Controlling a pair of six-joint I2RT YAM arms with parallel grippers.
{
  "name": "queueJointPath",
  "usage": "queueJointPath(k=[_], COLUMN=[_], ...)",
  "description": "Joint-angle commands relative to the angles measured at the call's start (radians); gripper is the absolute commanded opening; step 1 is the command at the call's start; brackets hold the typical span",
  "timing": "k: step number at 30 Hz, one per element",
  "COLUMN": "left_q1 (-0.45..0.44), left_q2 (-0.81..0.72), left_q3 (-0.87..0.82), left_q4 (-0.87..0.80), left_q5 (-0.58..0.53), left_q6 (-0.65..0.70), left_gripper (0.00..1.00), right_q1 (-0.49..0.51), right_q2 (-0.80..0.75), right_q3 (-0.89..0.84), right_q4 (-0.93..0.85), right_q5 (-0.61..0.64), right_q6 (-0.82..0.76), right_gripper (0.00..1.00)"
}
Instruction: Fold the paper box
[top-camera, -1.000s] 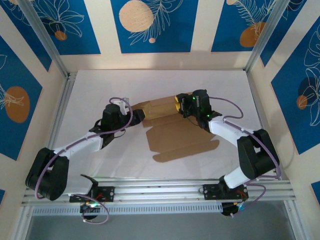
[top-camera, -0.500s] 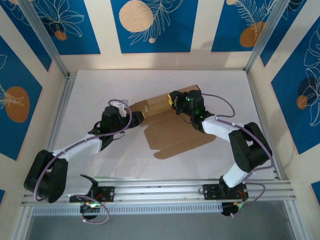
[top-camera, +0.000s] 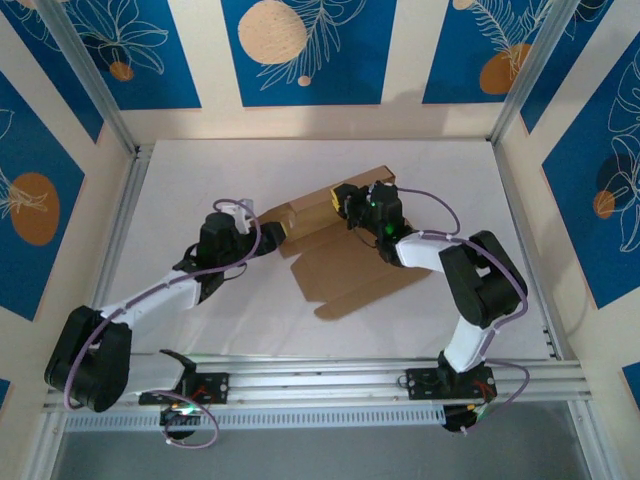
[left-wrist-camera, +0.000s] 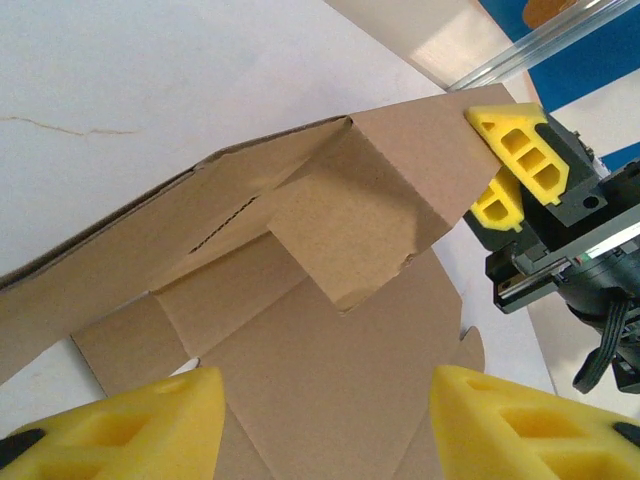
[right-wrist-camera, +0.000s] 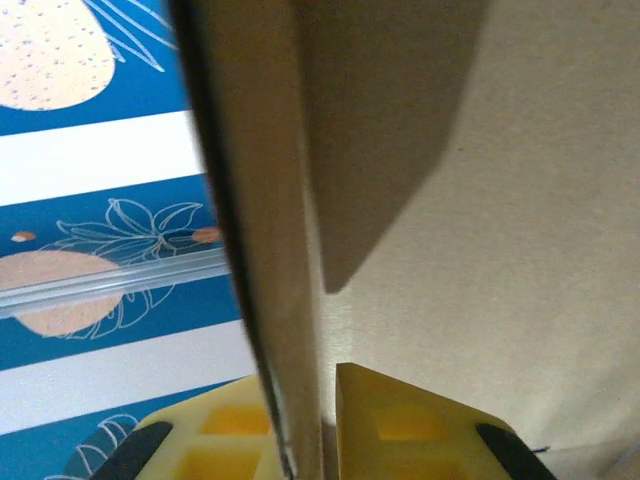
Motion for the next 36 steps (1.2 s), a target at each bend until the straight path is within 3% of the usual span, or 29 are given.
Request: queueJointPath(k=[1, 6, 14, 21, 25, 31, 36], left_q1=[0.015, 0.023, 0.023, 0.022, 0.022, 0.013, -0.027], left_q2=[-0.033, -0.066, -0.022, 0.067, 0.128, 0.234, 0.258], left_q3=[-0.007, -0.006, -0.01, -0.001, 0.026, 0.069, 0.099], left_q4=[-0.018, -0.063, -0.064, 0.033, 0.086, 0.254, 0.288], left_q5=[-0.011, -0.065, -0.124, -0.131, -0.144, -0.056, -0.075], left_q6=[0.012, 0.023, -0.005, -0.086, -0.102, -0.181, -0.176], left_gripper=[0.56, 0.57, 0.6, 0.65, 0.65, 0.62, 0.61], right_q1=[0.008, 0.022, 0.053, 0.08, 0.088, 0.106, 0.113], right_q2=[0.024, -0.036, -0.212, -0.325, -0.352, -0.359, -0.352], right_q3=[-0.002, -0.016, 0.026, 0.09, 0.119, 0.135, 0.134], right_q4=[0.08, 0.071, -0.211, -0.405, -0.448, -0.469, -0.467], right_q5=[-0.013, 0.069, 0.203, 0.292, 0.303, 0.316, 0.327], right_q6=[-0.011, 0.018, 0.075, 0.075, 0.074, 0.074, 0.089], right_gripper=[0.07, 0.01, 0.0, 0.0, 0.0, 0.0, 0.0])
